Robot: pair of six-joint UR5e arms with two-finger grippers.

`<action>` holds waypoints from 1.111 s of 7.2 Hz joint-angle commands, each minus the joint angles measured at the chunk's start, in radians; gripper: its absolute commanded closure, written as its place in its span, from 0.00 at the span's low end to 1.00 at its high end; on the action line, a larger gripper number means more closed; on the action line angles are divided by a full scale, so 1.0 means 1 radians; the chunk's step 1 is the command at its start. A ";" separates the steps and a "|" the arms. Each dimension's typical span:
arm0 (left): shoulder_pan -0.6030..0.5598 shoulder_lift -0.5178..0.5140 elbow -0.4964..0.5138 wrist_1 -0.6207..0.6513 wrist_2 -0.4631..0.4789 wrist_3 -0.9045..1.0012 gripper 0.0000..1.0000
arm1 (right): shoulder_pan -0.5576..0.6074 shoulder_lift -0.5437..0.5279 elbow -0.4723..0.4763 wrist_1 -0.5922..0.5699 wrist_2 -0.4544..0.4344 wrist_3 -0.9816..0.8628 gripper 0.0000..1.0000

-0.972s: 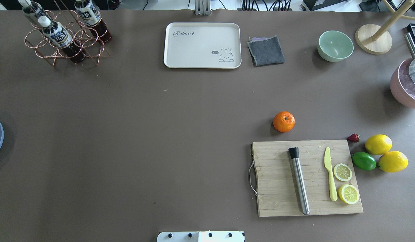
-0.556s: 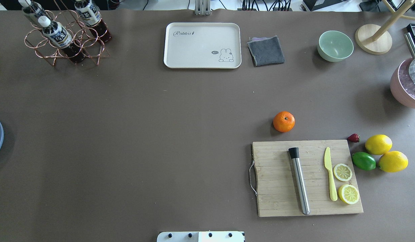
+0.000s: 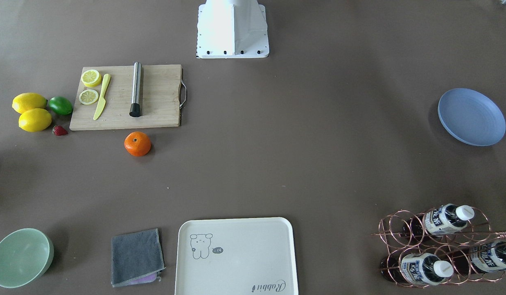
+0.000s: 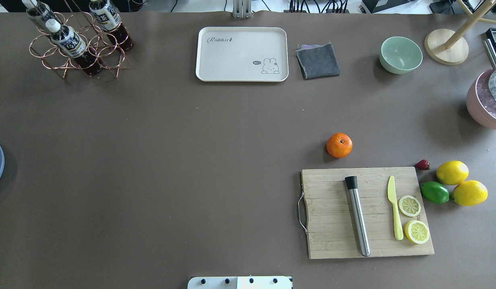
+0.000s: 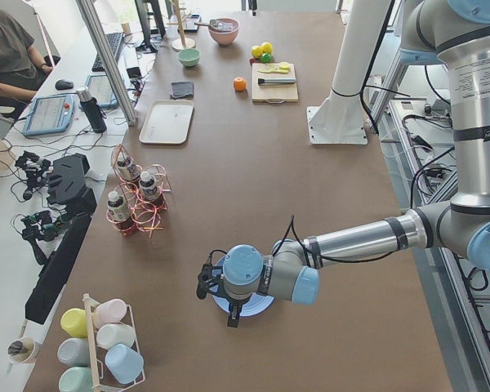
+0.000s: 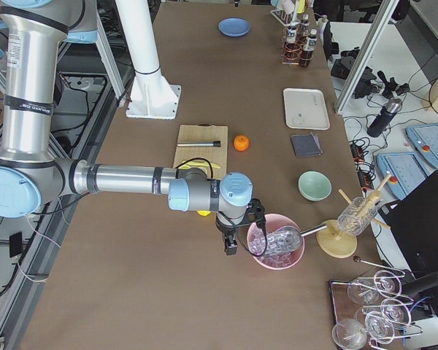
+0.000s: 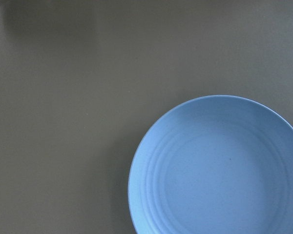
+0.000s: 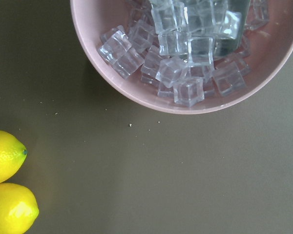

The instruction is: Pick orange to plate

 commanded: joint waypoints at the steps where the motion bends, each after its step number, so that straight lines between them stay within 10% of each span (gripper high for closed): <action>1: 0.060 -0.031 0.117 -0.164 0.057 -0.101 0.02 | -0.005 0.000 -0.001 0.003 0.009 -0.005 0.00; 5: 0.162 -0.039 0.237 -0.342 0.085 -0.188 0.04 | -0.017 0.000 -0.153 0.310 0.007 0.005 0.00; 8: 0.173 -0.039 0.248 -0.340 0.049 -0.192 0.24 | -0.017 0.005 -0.153 0.305 0.019 0.007 0.00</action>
